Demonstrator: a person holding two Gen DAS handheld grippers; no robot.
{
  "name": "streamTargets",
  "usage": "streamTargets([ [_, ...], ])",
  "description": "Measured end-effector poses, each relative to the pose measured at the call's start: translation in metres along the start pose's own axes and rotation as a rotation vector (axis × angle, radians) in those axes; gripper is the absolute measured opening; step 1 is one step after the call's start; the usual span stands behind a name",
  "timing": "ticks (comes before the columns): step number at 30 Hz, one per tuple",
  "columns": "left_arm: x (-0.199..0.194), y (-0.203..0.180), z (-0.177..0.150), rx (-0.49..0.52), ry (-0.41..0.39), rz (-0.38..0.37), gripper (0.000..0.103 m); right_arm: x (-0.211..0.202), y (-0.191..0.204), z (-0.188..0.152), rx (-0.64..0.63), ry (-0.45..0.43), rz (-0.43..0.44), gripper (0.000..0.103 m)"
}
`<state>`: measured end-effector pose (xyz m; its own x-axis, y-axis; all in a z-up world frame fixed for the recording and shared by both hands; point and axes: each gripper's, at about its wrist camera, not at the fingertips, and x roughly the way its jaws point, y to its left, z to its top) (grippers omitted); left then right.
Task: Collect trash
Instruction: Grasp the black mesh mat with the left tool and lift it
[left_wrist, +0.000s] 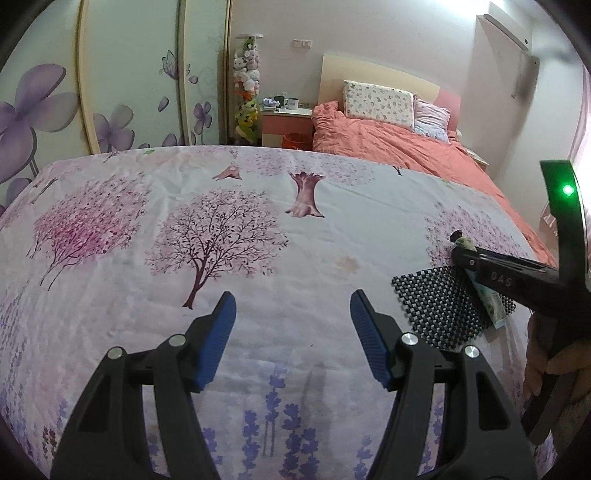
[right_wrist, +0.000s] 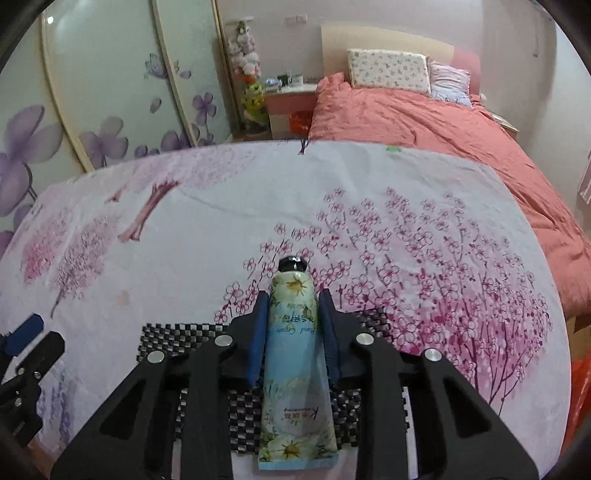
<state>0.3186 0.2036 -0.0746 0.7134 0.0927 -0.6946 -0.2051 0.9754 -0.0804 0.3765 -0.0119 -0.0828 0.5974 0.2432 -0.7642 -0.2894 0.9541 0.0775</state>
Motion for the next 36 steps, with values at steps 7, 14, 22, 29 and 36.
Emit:
streamTargets([
  [7,0.001,-0.009,0.002,0.010,0.010,-0.016,0.064,-0.009,-0.013,-0.006,0.029,-0.013,0.017,0.027],
  [14,0.000,-0.037,0.005,0.047,0.022,-0.073,0.064,-0.037,-0.044,-0.020,0.108,-0.050,-0.015,0.027],
  [22,0.011,-0.102,0.007,0.137,0.066,-0.152,0.073,-0.056,-0.105,-0.062,0.208,-0.023,-0.181,0.027],
  [29,0.033,-0.148,0.007,0.197,0.113,-0.130,0.077,-0.065,-0.127,-0.076,0.264,-0.031,-0.178,0.028],
  [36,0.052,-0.164,0.002,0.211,0.150,-0.068,0.077,-0.062,-0.128,-0.077,0.254,-0.026,-0.188,0.028],
])
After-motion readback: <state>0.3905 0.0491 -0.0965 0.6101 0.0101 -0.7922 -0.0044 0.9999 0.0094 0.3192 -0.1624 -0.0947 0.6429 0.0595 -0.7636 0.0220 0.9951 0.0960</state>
